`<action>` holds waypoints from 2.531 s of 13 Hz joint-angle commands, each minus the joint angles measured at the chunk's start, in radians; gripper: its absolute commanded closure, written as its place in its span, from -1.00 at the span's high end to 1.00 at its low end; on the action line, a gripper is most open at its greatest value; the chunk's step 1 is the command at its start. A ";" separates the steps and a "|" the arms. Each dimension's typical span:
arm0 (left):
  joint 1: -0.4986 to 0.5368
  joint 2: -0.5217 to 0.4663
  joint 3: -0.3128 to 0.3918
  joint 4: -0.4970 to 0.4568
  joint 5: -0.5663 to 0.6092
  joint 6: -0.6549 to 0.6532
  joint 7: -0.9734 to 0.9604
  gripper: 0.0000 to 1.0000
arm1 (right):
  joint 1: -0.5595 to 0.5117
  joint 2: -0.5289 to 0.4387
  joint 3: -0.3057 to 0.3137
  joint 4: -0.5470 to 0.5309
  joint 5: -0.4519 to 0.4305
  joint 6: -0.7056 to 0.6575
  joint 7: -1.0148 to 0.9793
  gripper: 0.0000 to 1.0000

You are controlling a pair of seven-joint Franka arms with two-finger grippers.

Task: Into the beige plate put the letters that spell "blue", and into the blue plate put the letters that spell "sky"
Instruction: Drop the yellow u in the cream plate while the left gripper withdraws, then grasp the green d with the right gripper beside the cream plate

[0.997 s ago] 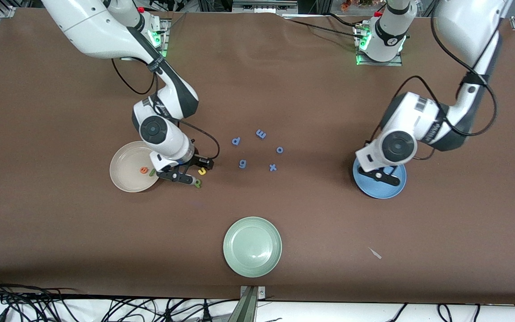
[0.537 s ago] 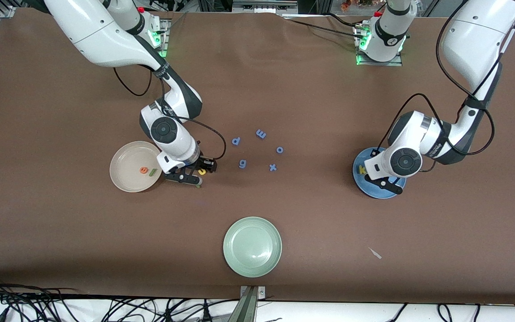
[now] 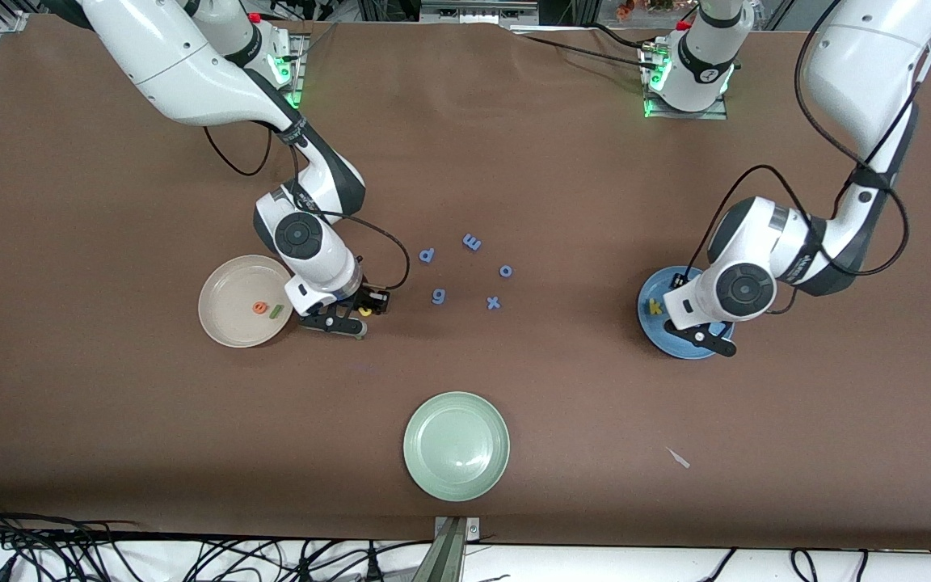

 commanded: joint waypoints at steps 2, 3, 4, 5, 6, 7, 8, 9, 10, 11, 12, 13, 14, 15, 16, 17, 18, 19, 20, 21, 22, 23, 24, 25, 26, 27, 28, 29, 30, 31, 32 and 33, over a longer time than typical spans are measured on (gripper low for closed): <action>0.012 -0.190 -0.011 0.035 -0.099 -0.057 -0.003 1.00 | 0.002 0.006 0.000 0.013 -0.019 0.000 -0.007 -0.73; 0.012 -0.221 -0.011 0.088 -0.102 -0.107 -0.002 1.00 | 0.000 -0.015 -0.006 0.011 -0.021 -0.018 -0.011 -0.74; 0.010 -0.227 -0.012 0.171 -0.120 -0.184 -0.002 1.00 | -0.001 -0.039 -0.006 0.013 -0.021 -0.065 -0.020 -0.74; 0.007 -0.228 -0.011 0.267 -0.145 -0.278 0.001 1.00 | -0.010 -0.075 -0.006 0.013 -0.010 -0.116 -0.048 -0.74; 0.012 -0.225 -0.011 0.342 -0.169 -0.337 0.009 1.00 | -0.021 -0.110 -0.006 0.011 -0.009 -0.175 -0.092 -0.74; 0.015 -0.231 -0.003 0.380 -0.200 -0.350 0.010 1.00 | -0.047 -0.147 -0.006 -0.002 -0.006 -0.229 -0.169 -0.74; 0.015 -0.261 0.002 0.385 -0.223 -0.352 0.006 1.00 | -0.075 -0.196 -0.008 -0.049 -0.004 -0.243 -0.260 -0.74; 0.020 -0.289 0.006 0.385 -0.229 -0.350 -0.003 1.00 | -0.108 -0.246 -0.014 -0.102 -0.004 -0.243 -0.340 -0.73; 0.023 -0.316 0.037 0.383 -0.238 -0.350 -0.002 1.00 | -0.121 -0.294 -0.032 -0.154 -0.004 -0.243 -0.417 -0.73; 0.007 -0.345 0.093 0.371 -0.282 -0.348 -0.003 1.00 | -0.129 -0.341 -0.063 -0.207 -0.004 -0.245 -0.491 -0.72; -0.041 -0.371 0.174 0.353 -0.331 -0.347 -0.005 1.00 | -0.144 -0.384 -0.083 -0.264 -0.004 -0.245 -0.549 -0.69; -0.115 -0.390 0.284 0.336 -0.371 -0.347 -0.003 1.00 | -0.156 -0.414 -0.101 -0.331 -0.003 -0.243 -0.604 -0.63; -0.166 -0.410 0.355 0.310 -0.387 -0.347 -0.003 1.00 | -0.159 -0.441 -0.109 -0.388 -0.001 -0.233 -0.608 -0.30; -0.193 -0.462 0.377 0.234 -0.384 -0.329 -0.005 1.00 | -0.159 -0.455 -0.109 -0.400 0.007 -0.233 -0.605 0.42; -0.198 -0.518 0.379 0.143 -0.380 -0.269 -0.005 1.00 | -0.159 -0.455 -0.111 -0.392 0.022 -0.233 -0.606 0.50; -0.197 -0.571 0.379 0.069 -0.378 -0.237 -0.005 1.00 | -0.159 -0.452 -0.111 -0.374 0.051 -0.239 -0.605 0.50; -0.198 -0.602 0.379 0.031 -0.375 -0.236 -0.008 1.00 | -0.159 -0.449 -0.109 -0.361 0.075 -0.240 -0.606 0.50; -0.195 -0.611 0.373 0.018 -0.373 -0.238 -0.019 1.00 | -0.158 -0.434 -0.106 -0.320 0.092 -0.243 -0.602 0.50; -0.183 -0.614 0.361 0.012 -0.373 -0.240 -0.019 1.00 | -0.158 -0.393 -0.080 -0.252 0.091 -0.268 -0.573 0.49; -0.165 -0.613 0.354 0.012 -0.373 -0.240 -0.017 1.00 | -0.153 -0.342 -0.059 -0.154 0.094 -0.289 -0.548 0.49; -0.163 -0.613 0.354 0.013 -0.373 -0.243 -0.014 1.00 | -0.130 -0.298 -0.054 -0.081 0.094 -0.314 -0.528 0.50; -0.163 -0.613 0.351 0.012 -0.373 -0.247 -0.016 1.00 | -0.106 -0.253 -0.052 -0.030 0.103 -0.313 -0.504 0.50; -0.160 -0.605 0.332 0.022 -0.372 -0.259 -0.016 1.00 | -0.096 -0.209 -0.045 0.013 0.120 -0.308 -0.449 0.50; -0.157 -0.597 0.328 0.033 -0.373 -0.267 -0.017 1.00 | -0.084 -0.175 -0.031 0.045 0.126 -0.306 -0.395 0.50; -0.158 -0.594 0.328 0.035 -0.373 -0.267 -0.019 1.00 | -0.058 -0.143 -0.029 0.088 0.126 -0.308 -0.349 0.50; -0.160 -0.594 0.327 0.035 -0.373 -0.267 -0.019 1.00 | -0.040 -0.101 -0.029 0.128 0.126 -0.306 -0.302 0.50; -0.160 -0.594 0.327 0.035 -0.373 -0.267 -0.019 1.00 | -0.024 -0.057 -0.029 0.152 0.125 -0.300 -0.262 0.50; -0.160 -0.593 0.327 0.035 -0.373 -0.267 -0.019 1.00 | -0.008 -0.020 -0.029 0.174 0.122 -0.282 -0.245 0.50; -0.160 -0.591 0.327 0.035 -0.373 -0.267 -0.019 1.00 | 0.003 0.005 -0.031 0.177 0.117 -0.239 -0.234 0.49; -0.160 -0.591 0.328 0.035 -0.373 -0.267 -0.017 1.00 | 0.003 0.029 -0.034 0.177 0.114 -0.195 -0.232 0.49; -0.158 -0.593 0.328 0.035 -0.373 -0.269 -0.017 1.00 | 0.003 0.046 -0.035 0.177 0.112 -0.164 -0.234 0.49; -0.157 -0.590 0.331 0.036 -0.373 -0.269 -0.017 1.00 | 0.005 0.052 -0.040 0.177 0.096 -0.149 -0.234 0.49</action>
